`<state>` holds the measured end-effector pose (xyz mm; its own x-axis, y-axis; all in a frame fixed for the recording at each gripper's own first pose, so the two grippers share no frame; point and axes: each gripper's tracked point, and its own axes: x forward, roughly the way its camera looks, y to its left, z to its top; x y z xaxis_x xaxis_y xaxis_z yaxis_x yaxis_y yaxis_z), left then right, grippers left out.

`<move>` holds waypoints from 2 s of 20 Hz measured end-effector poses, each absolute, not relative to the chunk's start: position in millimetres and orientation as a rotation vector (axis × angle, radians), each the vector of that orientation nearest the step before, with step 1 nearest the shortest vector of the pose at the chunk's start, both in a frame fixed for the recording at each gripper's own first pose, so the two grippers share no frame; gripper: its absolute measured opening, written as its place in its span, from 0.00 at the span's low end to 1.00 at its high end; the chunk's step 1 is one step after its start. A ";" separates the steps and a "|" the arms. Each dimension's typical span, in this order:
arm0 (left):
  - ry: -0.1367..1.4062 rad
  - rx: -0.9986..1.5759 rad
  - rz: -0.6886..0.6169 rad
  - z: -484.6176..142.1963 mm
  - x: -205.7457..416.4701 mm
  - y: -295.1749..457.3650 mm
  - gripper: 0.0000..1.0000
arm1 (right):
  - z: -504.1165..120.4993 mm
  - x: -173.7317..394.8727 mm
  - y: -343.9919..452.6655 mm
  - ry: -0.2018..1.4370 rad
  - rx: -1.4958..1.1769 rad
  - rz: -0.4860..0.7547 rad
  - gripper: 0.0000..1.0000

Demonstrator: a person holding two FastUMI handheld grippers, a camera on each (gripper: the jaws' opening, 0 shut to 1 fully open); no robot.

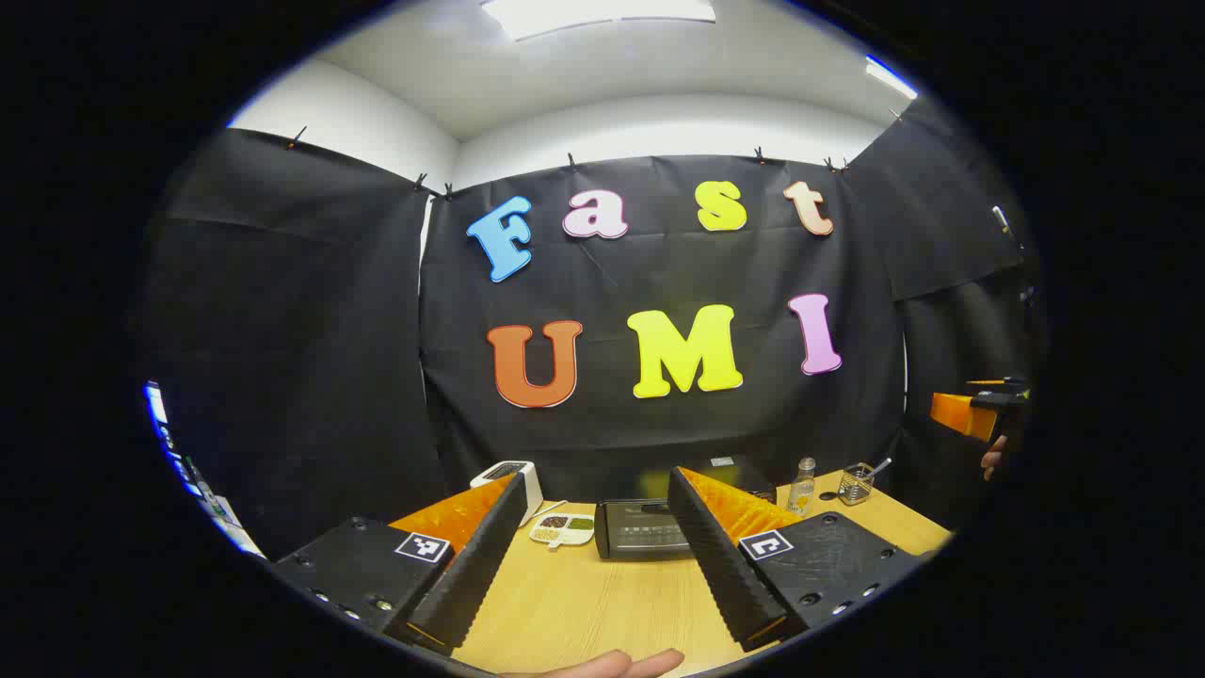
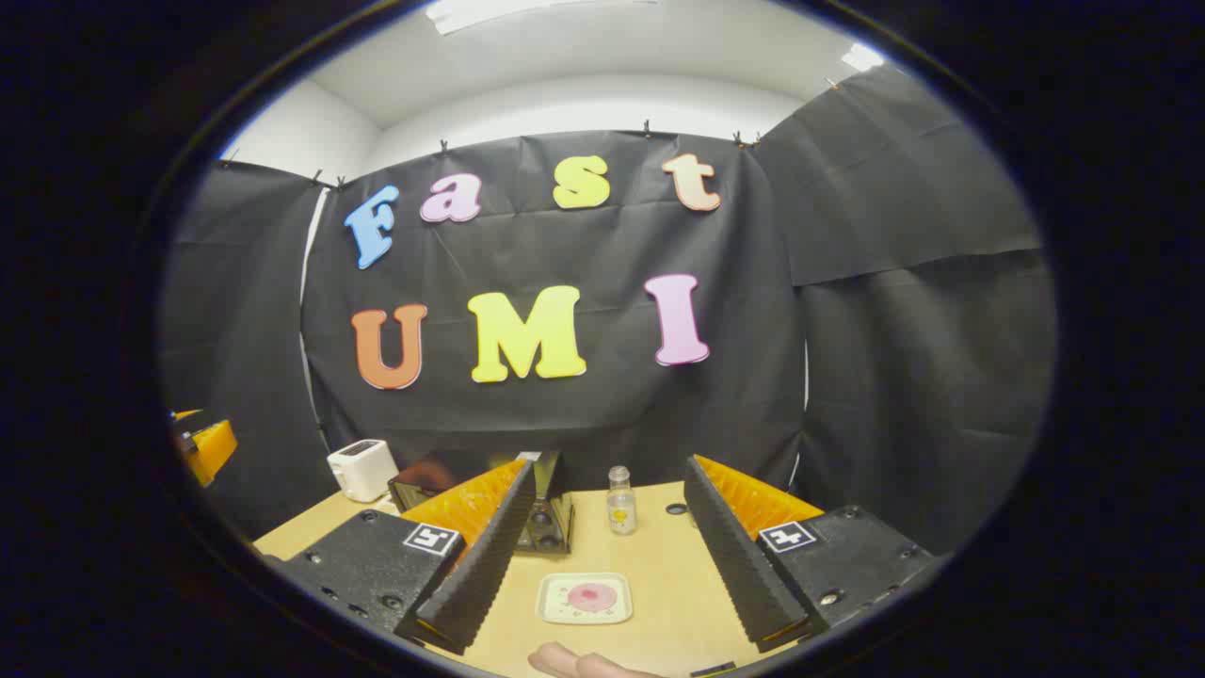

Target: Open the electric oven with the left hand, put the food in, and close the electric oven.

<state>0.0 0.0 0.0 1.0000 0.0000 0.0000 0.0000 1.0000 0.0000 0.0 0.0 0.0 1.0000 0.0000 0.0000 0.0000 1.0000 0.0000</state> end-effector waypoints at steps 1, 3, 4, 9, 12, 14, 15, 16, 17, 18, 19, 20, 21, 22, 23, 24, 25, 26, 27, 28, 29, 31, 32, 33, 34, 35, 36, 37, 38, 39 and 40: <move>0.000 0.002 -0.004 -0.1 0.0 -0.4 0.96 | 1.3 -1.1 0.1 0.000 -0.002 0.003 0.96; 0.005 -0.004 -0.011 0.3 -2.4 -1.2 0.96 | 6.9 -2.8 -0.8 -0.014 -0.004 -0.002 0.96; 0.005 -0.009 -0.020 1.0 -3.5 -3.4 0.95 | 9.4 -5.3 -1.2 -0.018 -0.011 -0.002 0.96; -0.005 0.004 -0.043 6.8 -9.5 -16.6 0.96 | 21.6 -18.5 0.5 -0.051 -0.032 0.008 0.96; -0.020 0.001 -0.042 13.3 -10.1 -18.0 0.96 | 24.8 -23.7 -0.8 -0.058 -0.037 0.008 0.96; -0.027 -0.008 -0.050 16.2 -10.4 -23.0 0.95 | 27.6 -25.4 -0.1 -0.060 -0.036 0.019 0.96; -0.036 -0.012 -0.054 19.6 -10.0 -25.5 0.96 | 28.2 -25.7 -1.7 -0.065 -0.036 0.020 0.96; -0.052 -0.014 -0.048 23.3 -7.5 -23.7 0.95 | 31.0 -25.7 -5.0 -0.071 -0.033 0.015 0.96; -0.060 -0.011 -0.044 25.0 -5.8 -24.4 0.96 | 33.3 -26.0 -7.0 -0.081 -0.031 0.012 0.96; -0.056 -0.004 -0.043 23.2 0.0 -25.8 0.96 | 36.6 -25.9 -7.9 -0.090 -0.029 0.012 0.96; -0.048 -0.001 -0.043 20.7 4.8 -29.3 0.95 | 37.6 -25.5 -8.5 -0.098 -0.027 0.010 0.96; -0.039 0.003 -0.054 18.6 11.1 -36.6 0.95 | 39.6 -24.8 -10.4 -0.103 -0.029 0.007 0.96; -0.036 0.008 -0.068 17.6 18.3 -42.8 0.95 | 39.0 -24.4 -11.6 -0.110 -0.032 0.008 0.96; -0.031 0.015 -0.081 15.5 25.6 -48.5 0.96 | 39.8 -23.6 -12.7 -0.116 -0.036 0.009 0.96; -0.022 0.020 -0.093 11.5 34.9 -54.3 0.95 | 40.4 -21.6 -13.6 -0.119 -0.034 0.007 0.96; -0.007 0.020 -0.107 5.8 44.4 -58.8 0.95 | 41.0 -20.7 -15.7 -0.127 -0.029 0.005 1.00; 0.013 0.016 -0.121 -1.1 54.9 -64.5 0.96 | 41.0 -18.8 -16.3 -0.132 -0.030 0.005 0.96; 0.031 0.012 -0.134 -7.9 64.2 -69.7 0.96 | 40.2 -16.6 -17.2 -0.135 -0.030 0.004 0.96; 0.055 0.008 -0.147 -16.4 76.4 -73.3 0.96 | 39.2 -13.8 -18.7 -0.138 -0.029 0.004 0.96; 0.081 0.000 -0.156 -26.8 88.1 -76.7 0.96 | 37.3 -11.0 -21.2 -0.137 -0.025 0.004 0.96; 0.110 -0.006 -0.170 -36.7 98.3 -82.2 0.96 | 34.3 -7.9 -22.4 -0.133 -0.018 0.004 0.96; 0.137 -0.012 -0.182 -49.9 122.7 -90.0 0.96 | 28.4 -2.6 -25.8 -0.125 -0.006 0.009 0.96; 0.152 0.001 -0.191 -60.7 133.5 -95.1 0.96 | 25.1 0.0 -27.7 -0.124 -0.007 0.013 0.96; 0.163 0.018 -0.176 -69.3 146.2 -95.8 0.96 | 22.3 4.3 -31.2 -0.120 -0.010 0.010 0.96; 0.177 0.036 -0.165 -78.9 158.1 -97.1 0.96 | 19.6 8.4 -36.5 -0.119 -0.013 0.006 0.96; 0.194 0.053 -0.159 -90.2 171.3 -100.1 0.96 | 14.9 11.0 -41.0 -0.114 -0.015 0.001 0.96; 0.214 0.059 -0.148 -102.5 182.2 -104.1 0.96 | 10.8 14.9 -46.4 -0.105 -0.010 -0.001 1.00; 0.237 0.066 -0.160 -113.4 192.8 -111.6 0.96 | 6.0 18.3 -50.8 -0.094 -0.002 -0.002 0.96; 0.243 0.068 -0.155 -120.8 205.0 -114.9 0.96 | 3.5 22.0 -55.5 -0.087 0.004 0.000 1.00; 0.256 0.071 -0.153 -129.1 216.7 -119.4 0.96 | 0.5 26.9 -61.8 -0.082 0.008 -0.005 0.96; 0.267 0.084 -0.161 -138.9 228.9 -122.9 0.96 | -2.5 31.7 -69.9 -0.075 0.012 -0.018 0.96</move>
